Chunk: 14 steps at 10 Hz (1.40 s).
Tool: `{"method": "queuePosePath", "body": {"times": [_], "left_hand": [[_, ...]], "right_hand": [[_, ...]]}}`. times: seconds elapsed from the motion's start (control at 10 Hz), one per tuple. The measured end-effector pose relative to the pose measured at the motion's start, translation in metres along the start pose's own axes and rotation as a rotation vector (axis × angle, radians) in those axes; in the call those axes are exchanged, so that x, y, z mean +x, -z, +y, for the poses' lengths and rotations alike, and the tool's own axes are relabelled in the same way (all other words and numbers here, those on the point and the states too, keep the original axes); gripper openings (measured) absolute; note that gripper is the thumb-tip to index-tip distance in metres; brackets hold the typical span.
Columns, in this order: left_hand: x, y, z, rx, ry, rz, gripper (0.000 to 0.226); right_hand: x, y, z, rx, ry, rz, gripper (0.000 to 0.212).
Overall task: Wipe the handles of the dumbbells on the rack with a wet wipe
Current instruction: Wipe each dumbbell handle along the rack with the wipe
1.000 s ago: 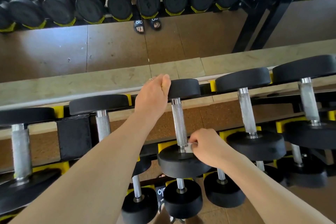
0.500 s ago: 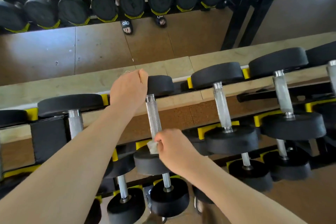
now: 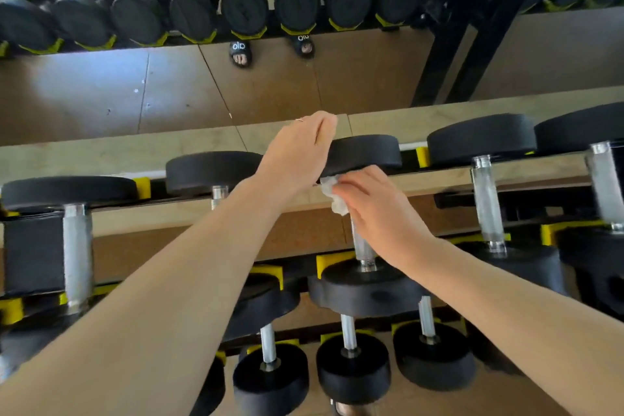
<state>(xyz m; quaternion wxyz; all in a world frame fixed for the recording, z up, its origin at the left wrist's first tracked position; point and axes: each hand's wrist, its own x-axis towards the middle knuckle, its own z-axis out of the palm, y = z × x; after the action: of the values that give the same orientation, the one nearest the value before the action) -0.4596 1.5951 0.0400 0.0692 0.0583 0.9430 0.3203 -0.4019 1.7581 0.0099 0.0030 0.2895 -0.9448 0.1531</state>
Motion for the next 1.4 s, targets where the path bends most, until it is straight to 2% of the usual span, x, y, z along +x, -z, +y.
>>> {"method": "queuePosePath", "body": {"times": [0.1,0.2,0.3,0.4,0.5,0.6,0.7,0.8,0.9,1.0,1.1,1.2,1.3,1.4], "left_hand": [[0.008,-0.019,0.006,-0.066,0.101,-0.019,0.042],[0.008,-0.036,0.008,-0.048,0.129,0.014,0.044],[0.005,-0.043,0.006,-0.042,0.073,0.089,0.035],[0.004,-0.049,0.008,-0.054,0.101,0.138,0.037],[0.004,-0.052,0.007,-0.088,0.143,0.154,0.039],[0.003,-0.053,0.008,-0.085,0.165,0.151,0.04],[0.004,-0.052,0.008,-0.09,0.172,0.15,0.04],[0.004,-0.054,0.008,-0.071,0.175,0.155,0.039],[0.005,-0.055,0.008,-0.067,0.174,0.159,0.039],[0.006,-0.054,0.007,-0.09,0.176,0.173,0.039],[0.006,-0.056,0.004,-0.088,0.174,0.175,0.042],[0.006,-0.056,0.003,-0.1,0.172,0.174,0.043],[0.006,-0.055,0.005,-0.102,0.171,0.165,0.042],[0.006,-0.055,0.004,-0.11,0.176,0.17,0.043]], "right_hand": [[0.001,-0.006,0.022,-0.185,0.183,-0.085,0.046],[-0.002,-0.014,0.031,-0.233,0.211,-0.03,0.047],[-0.004,-0.02,0.033,-0.175,0.187,0.014,0.044],[-0.008,-0.02,0.039,-0.133,0.172,0.047,0.044],[-0.015,-0.021,0.048,0.037,-0.071,0.083,0.039],[-0.008,-0.015,0.049,0.901,-0.998,0.255,0.025],[0.018,-0.018,0.049,1.537,-1.359,0.143,0.025],[0.035,-0.015,0.03,1.43,-1.474,-0.015,0.009],[0.021,-0.015,0.024,1.208,-1.21,0.044,0.016],[0.0,-0.011,0.01,0.798,-0.781,0.197,0.016],[-0.008,-0.019,0.006,0.428,-0.381,0.21,0.023],[-0.015,-0.02,0.016,0.176,-0.141,0.042,0.04],[-0.027,-0.014,0.036,0.059,0.036,-0.045,0.047],[-0.032,-0.007,0.043,0.264,-0.271,0.02,0.029]]}}
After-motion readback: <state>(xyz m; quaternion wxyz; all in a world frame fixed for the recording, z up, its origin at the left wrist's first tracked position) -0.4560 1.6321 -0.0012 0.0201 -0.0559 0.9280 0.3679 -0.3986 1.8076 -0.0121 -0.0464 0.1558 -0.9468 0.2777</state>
